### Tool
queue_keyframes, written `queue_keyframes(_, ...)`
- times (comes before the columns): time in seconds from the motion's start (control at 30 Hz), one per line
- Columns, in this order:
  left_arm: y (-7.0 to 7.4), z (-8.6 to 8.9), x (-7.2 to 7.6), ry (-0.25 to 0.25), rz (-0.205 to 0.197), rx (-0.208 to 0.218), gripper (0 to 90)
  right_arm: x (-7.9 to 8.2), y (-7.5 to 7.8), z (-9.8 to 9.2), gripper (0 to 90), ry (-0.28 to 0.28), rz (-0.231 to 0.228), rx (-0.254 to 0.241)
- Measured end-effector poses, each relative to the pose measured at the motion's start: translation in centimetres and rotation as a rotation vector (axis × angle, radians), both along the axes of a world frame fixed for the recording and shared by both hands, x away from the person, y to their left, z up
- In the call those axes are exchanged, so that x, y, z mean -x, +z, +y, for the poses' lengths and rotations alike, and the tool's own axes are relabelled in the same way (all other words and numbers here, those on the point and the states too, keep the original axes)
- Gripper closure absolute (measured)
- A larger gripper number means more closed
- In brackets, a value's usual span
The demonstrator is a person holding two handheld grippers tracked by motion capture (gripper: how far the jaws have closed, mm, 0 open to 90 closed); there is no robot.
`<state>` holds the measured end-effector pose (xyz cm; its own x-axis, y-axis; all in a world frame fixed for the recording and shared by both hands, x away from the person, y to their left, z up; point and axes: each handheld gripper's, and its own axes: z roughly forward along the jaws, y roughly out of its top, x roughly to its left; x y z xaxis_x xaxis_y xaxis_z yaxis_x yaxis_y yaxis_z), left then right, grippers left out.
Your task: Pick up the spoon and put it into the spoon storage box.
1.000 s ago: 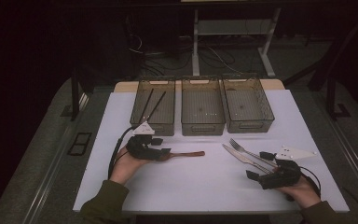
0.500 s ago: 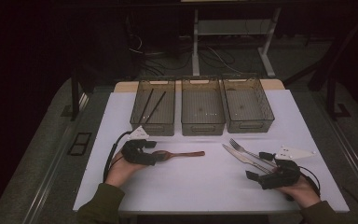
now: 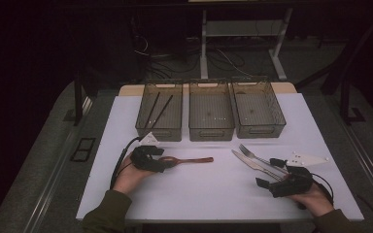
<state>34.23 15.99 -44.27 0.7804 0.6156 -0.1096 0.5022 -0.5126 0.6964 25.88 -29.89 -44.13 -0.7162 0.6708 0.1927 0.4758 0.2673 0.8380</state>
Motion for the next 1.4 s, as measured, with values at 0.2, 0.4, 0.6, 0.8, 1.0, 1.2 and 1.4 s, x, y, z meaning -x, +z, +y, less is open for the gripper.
queue_keyframes(0.2,-0.09,-0.12,0.05,-0.004,-0.001,-0.011,34.0,-0.04,-0.01,-0.07,2.4,-0.003,0.000,-0.003)
queue_keyframes(0.4,-0.06,-0.16,0.23,-0.012,0.000,-0.032,36.1,-0.08,0.00,0.09,2.4,0.001,-0.001,-0.001)
queue_keyframes(0.6,-0.06,-0.39,0.39,-0.034,-0.005,-0.055,40.1,-0.08,0.03,0.08,2.4,0.002,-0.002,-0.002)
queue_keyframes(0.8,-0.10,-0.40,0.46,-0.056,-0.002,-0.056,44.4,-0.09,0.04,0.06,2.4,0.001,-0.001,-0.003)
queue_keyframes(1.0,-0.04,-0.38,0.53,-0.094,-0.004,-0.063,50.7,-0.05,0.05,0.07,2.4,0.001,-0.004,-0.001)
queue_keyframes(1.2,-0.04,-0.48,0.65,-0.125,-0.001,-0.051,59.3,-0.07,0.05,0.04,2.4,0.001,-0.004,-0.003)
queue_keyframes(1.4,0.09,-0.37,0.75,-0.138,-0.003,-0.057,65.2,-0.09,0.03,0.14,2.4,0.003,0.001,0.001)
